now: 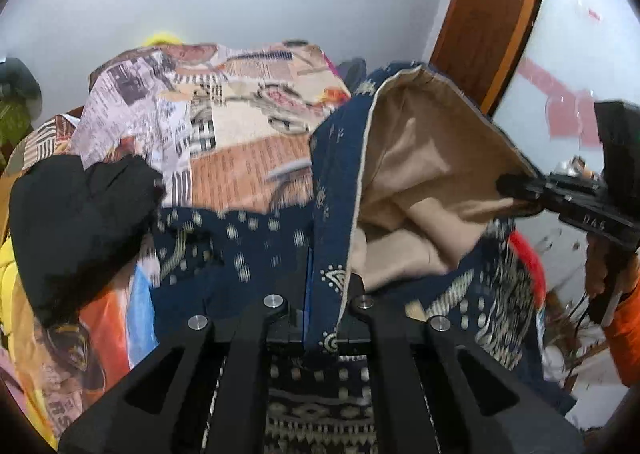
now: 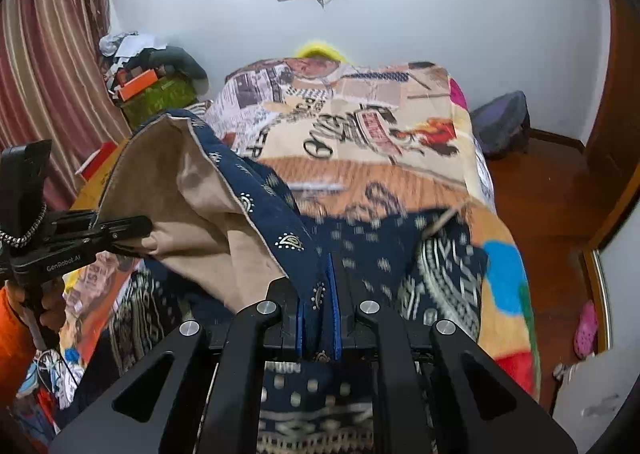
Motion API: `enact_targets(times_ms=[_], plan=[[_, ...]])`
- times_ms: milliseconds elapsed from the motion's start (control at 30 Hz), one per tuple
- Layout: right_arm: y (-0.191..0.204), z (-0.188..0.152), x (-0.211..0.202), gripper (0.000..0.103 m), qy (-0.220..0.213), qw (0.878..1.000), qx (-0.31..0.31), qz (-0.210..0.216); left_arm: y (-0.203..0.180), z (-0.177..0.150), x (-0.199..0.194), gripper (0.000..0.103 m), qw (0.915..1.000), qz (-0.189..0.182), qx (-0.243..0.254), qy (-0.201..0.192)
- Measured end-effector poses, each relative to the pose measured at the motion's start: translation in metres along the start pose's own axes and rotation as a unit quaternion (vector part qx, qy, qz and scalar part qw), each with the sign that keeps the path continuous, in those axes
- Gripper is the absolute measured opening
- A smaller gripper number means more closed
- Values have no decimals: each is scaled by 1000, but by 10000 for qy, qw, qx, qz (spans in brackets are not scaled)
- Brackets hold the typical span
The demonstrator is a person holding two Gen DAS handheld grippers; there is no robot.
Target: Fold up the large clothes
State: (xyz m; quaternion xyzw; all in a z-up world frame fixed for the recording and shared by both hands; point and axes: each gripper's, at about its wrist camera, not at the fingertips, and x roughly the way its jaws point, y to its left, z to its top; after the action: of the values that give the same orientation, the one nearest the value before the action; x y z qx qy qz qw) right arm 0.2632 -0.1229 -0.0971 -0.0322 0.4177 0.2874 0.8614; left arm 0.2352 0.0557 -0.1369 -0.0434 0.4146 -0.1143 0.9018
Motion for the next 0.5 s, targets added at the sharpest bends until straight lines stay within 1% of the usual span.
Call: enact_targets(times_ms=[100, 267, 300, 367, 433, 500], plan=[[-1, -14, 2, 9, 110, 9999, 61, -79, -4, -20, 6, 4, 9996, 124, 24, 254], [-2, -34, 6, 9, 287, 9994, 114, -176, -3, -52, 16, 12, 9968, 218, -118, 756], [-1, -37, 7, 10, 305, 9993, 125, -199, -3, -58, 17, 14, 9965, 214, -162, 795], [-1, -44, 6, 12, 314, 9991, 137, -234, -2, -70, 15, 25, 9960, 196, -288, 828], [1, -48, 2, 14, 323, 9990, 123, -299, 0, -81, 11, 33, 9955, 260, -384, 830], [3, -52, 0, 17, 432, 9985, 91, -323, 3, -89, 6, 34, 9950, 343, -449, 823]])
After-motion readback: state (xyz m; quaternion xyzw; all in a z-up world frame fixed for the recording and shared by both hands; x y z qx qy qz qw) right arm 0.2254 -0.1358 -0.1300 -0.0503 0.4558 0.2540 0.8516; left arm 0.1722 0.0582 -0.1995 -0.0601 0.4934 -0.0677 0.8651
